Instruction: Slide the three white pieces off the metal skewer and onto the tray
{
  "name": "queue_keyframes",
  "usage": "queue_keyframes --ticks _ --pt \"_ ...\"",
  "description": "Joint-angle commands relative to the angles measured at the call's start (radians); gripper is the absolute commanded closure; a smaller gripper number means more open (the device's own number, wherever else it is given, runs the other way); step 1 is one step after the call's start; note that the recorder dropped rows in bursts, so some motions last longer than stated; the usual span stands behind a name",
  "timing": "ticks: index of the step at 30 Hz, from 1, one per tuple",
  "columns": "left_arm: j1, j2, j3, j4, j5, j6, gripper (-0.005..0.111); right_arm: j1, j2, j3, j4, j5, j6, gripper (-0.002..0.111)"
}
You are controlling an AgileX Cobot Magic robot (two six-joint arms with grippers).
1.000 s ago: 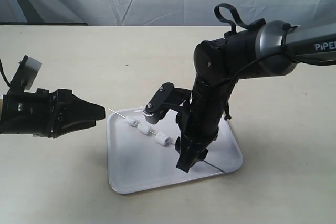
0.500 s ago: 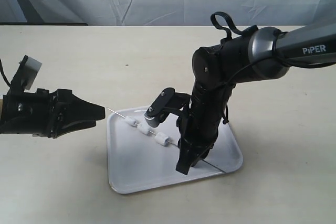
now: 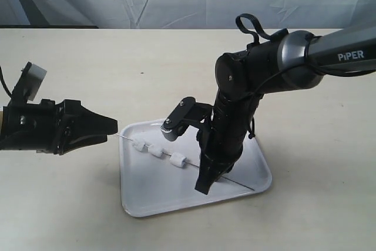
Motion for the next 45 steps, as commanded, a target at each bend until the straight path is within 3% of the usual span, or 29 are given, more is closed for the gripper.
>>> queue_keyframes --ticks 1,13,18,28,45 --pt "-0.002 0.0 0.002 -0.01 -0.006 -0.002 0.063 -0.002 0.013 -0.001 0.01 0.021 -0.003 0.109" --pt "-0.002 0.0 0.002 -0.12 -0.161 -0.074 0.063 -0.002 -0.08 -0.001 0.006 0.096 0.018 0.109" --pt "-0.002 0.0 0.002 -0.114 -0.177 -0.177 0.063 -0.002 -0.146 -0.001 -0.018 0.127 0.047 0.109" --pt "-0.002 0.0 0.002 -0.102 -0.157 -0.274 0.064 -0.002 -0.249 -0.001 -0.07 0.166 0.153 0.109" --pt "-0.004 0.0 0.002 -0.132 -0.105 -0.265 0.067 -0.002 -0.326 -0.001 0.142 0.21 0.121 0.109"
